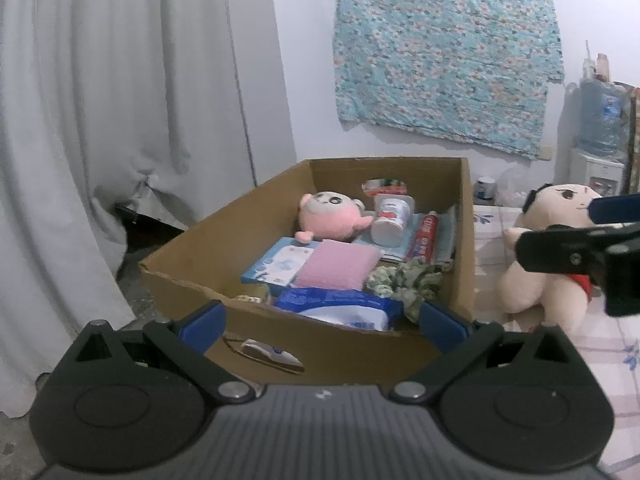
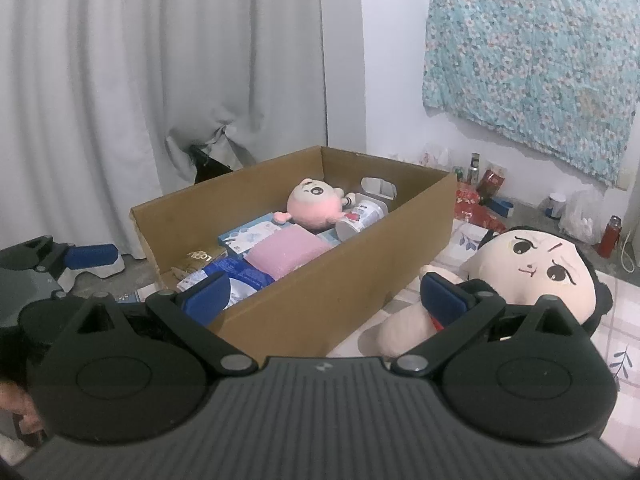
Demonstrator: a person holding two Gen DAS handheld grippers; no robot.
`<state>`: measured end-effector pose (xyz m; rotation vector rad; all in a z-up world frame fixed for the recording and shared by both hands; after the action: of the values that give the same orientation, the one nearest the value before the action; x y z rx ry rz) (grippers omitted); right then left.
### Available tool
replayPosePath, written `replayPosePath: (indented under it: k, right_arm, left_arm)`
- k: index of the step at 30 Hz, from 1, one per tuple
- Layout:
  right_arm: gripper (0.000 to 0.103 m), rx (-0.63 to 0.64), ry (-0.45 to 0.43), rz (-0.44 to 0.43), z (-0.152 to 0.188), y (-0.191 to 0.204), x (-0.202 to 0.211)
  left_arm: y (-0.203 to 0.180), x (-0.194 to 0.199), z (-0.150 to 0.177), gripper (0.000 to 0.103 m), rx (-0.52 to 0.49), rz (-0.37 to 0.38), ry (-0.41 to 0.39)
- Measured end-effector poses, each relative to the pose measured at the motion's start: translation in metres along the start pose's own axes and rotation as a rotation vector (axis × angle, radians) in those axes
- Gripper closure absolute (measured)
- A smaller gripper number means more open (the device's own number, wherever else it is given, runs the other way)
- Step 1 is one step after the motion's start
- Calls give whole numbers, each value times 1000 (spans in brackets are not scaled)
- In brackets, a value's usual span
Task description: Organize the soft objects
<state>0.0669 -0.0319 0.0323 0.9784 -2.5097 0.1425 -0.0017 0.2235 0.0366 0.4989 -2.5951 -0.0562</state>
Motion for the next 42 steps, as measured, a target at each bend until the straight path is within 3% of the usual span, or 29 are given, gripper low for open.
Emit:
replayPosePath:
  k: [17, 42]
  right_arm:
    - [1, -7, -24, 3, -8, -5, 9]
    - [1, -26, -25, 6, -10, -10, 13]
  left_arm:
    - [4, 4, -9, 0, 3, -8, -61]
    - [-1, 6, -4, 0, 4, -22, -54]
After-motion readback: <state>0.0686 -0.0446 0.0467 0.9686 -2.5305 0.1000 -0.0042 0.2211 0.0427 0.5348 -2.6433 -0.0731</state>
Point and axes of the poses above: each gripper's, at about its wrist camera, not at the fingertips, and x roughly against the way its jaws point, y to its left, z to its underside, the point moved 3 cm from there along -x, roughly the way its jaws point, and after that the axes turned 2 degrees about x, right-handed, at the moved point
